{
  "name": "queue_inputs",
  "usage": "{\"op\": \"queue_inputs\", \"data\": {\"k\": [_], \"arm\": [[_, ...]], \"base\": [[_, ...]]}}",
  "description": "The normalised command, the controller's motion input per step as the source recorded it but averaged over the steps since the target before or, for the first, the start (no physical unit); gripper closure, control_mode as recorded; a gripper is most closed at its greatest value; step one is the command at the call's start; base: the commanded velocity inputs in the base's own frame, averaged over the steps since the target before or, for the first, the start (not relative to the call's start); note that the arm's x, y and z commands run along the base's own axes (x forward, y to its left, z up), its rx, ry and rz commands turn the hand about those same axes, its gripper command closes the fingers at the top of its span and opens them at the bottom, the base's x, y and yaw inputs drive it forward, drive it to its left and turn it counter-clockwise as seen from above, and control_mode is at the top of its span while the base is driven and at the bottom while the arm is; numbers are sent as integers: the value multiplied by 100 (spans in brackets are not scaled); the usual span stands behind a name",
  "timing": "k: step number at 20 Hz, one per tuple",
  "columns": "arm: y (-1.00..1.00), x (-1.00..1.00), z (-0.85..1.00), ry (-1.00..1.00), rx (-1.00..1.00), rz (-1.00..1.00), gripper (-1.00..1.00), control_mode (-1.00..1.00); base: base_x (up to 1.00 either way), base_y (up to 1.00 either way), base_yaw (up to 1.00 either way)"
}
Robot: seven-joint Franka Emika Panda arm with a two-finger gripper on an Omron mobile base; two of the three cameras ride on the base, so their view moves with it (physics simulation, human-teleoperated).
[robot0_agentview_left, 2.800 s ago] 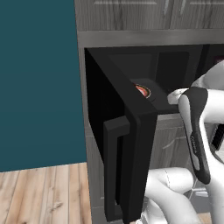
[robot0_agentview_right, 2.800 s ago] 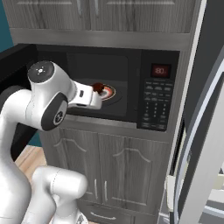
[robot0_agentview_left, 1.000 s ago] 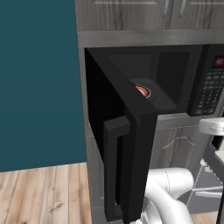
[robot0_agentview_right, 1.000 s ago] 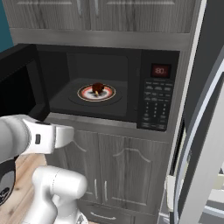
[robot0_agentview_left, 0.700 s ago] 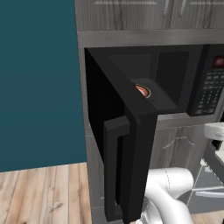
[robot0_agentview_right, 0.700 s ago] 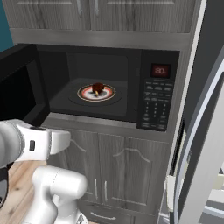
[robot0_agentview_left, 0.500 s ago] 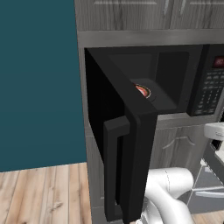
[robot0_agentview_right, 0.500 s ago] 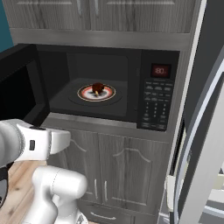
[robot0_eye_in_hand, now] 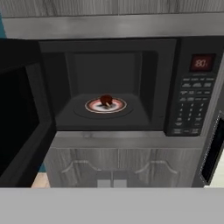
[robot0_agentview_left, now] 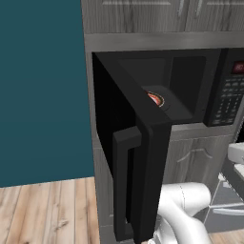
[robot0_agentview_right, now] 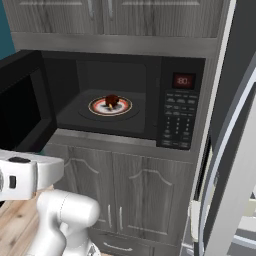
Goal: Transport the steak from the fridge to the microwave and turn on the microwave.
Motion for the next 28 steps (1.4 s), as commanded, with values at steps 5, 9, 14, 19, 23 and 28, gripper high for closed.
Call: {"op": "queue_inputs", "data": {"k": [5,9,14,19,23,28], "arm": [[20,-44,0,-9,0,0,100,-100],[21,-41,0,-3,0,0,100,-100],[21,-28,0,-3,0,0,100,-100],[21,-18,0,-9,0,0,100,-100],[21,-21,0,-8,0,0,100,-100],[25,-14,0,-4,0,0,100,-100]], "base": [[0,0,0],[0,0,0],[0,0,0],[0,0,0],[0,0,0],[0,0,0]]}}
